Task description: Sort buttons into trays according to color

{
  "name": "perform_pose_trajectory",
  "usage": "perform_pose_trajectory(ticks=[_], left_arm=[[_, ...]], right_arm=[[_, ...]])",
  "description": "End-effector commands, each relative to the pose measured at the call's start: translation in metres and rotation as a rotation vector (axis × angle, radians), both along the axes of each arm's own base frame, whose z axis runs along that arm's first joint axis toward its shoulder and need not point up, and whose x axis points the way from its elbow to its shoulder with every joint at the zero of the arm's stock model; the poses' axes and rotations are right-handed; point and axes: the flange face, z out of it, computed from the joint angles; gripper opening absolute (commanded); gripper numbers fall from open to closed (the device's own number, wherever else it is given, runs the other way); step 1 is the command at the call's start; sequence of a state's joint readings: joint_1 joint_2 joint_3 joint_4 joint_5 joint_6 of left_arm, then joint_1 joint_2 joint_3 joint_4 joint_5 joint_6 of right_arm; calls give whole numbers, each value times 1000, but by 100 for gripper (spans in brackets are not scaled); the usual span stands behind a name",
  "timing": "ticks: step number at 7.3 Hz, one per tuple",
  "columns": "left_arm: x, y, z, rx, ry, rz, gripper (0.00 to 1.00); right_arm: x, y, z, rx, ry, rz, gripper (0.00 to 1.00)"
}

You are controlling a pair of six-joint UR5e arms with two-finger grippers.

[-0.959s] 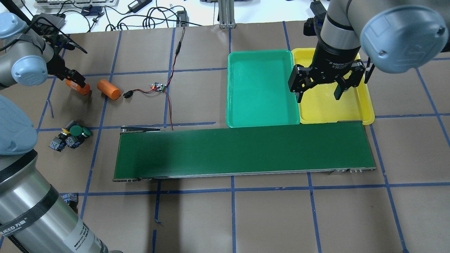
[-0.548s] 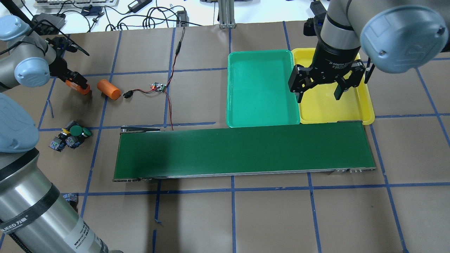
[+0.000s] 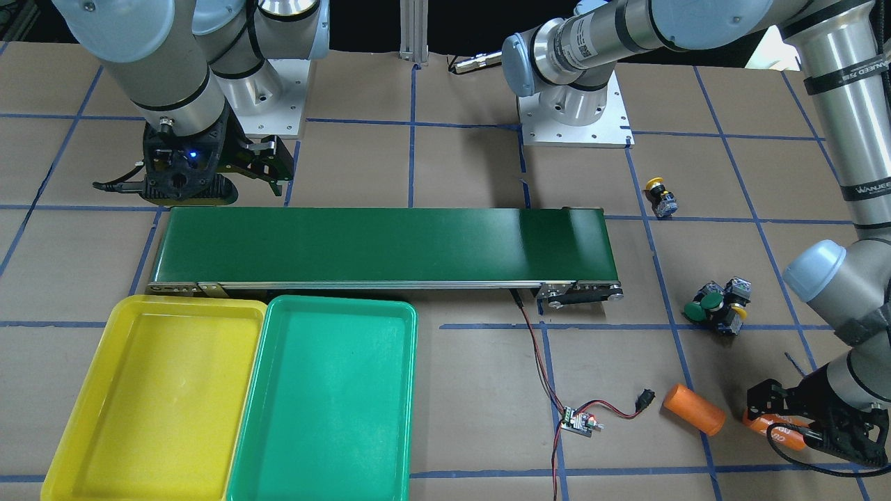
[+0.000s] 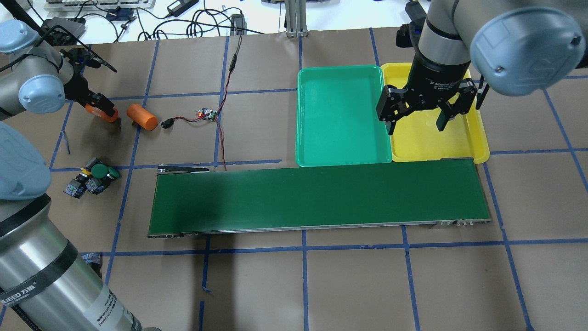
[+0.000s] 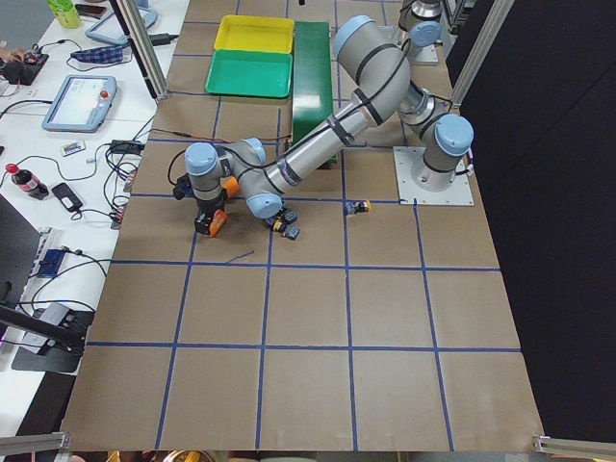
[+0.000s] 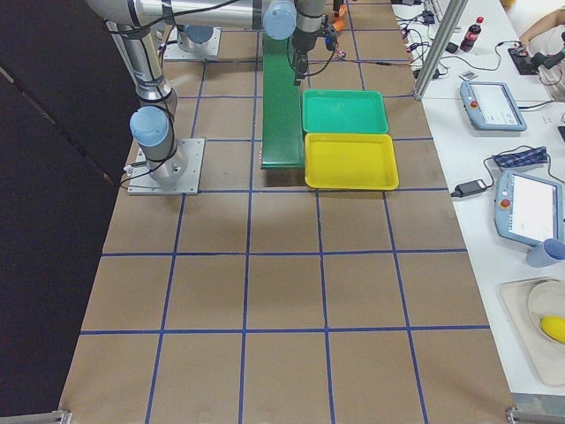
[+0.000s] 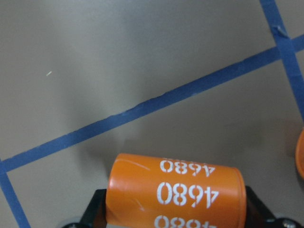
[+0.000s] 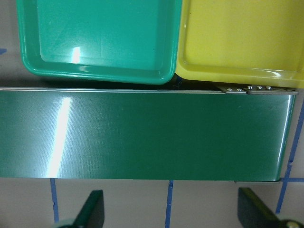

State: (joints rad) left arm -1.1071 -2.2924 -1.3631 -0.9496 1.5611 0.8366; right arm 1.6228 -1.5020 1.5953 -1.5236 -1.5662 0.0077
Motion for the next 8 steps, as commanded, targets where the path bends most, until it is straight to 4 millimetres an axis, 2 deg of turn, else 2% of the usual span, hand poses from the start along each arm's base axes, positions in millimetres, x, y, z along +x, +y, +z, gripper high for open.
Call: perform_pose_trajectory(ticks=[1,2,3,4,5,6,7,8], left_arm=[[-26,12,41,20,12,38,16],[-54,27,87,56,34,85,15],[-92,45,135,89,46,156,15],[-135,72,166,141,68,229,14],[-172,105,179,174,71,358,14],[-202,145,165,230,61,443,14],[-226,183,135,289,61,522,14],[-238,206,125,288,63,517,14]], right_arm=[[0,0,1,-2,0,0,100],[0,0,1,-1,0,0,100],[-1,0,1,-1,0,-1,100],[-1,0,1,-2,-1,-5,100],[-1,1,2,-2,-9,-10,100],[-1,0,0,1,-12,-14,100],[0,1,-3,6,-11,-12,100],[-1,3,-11,23,-10,-15,100]])
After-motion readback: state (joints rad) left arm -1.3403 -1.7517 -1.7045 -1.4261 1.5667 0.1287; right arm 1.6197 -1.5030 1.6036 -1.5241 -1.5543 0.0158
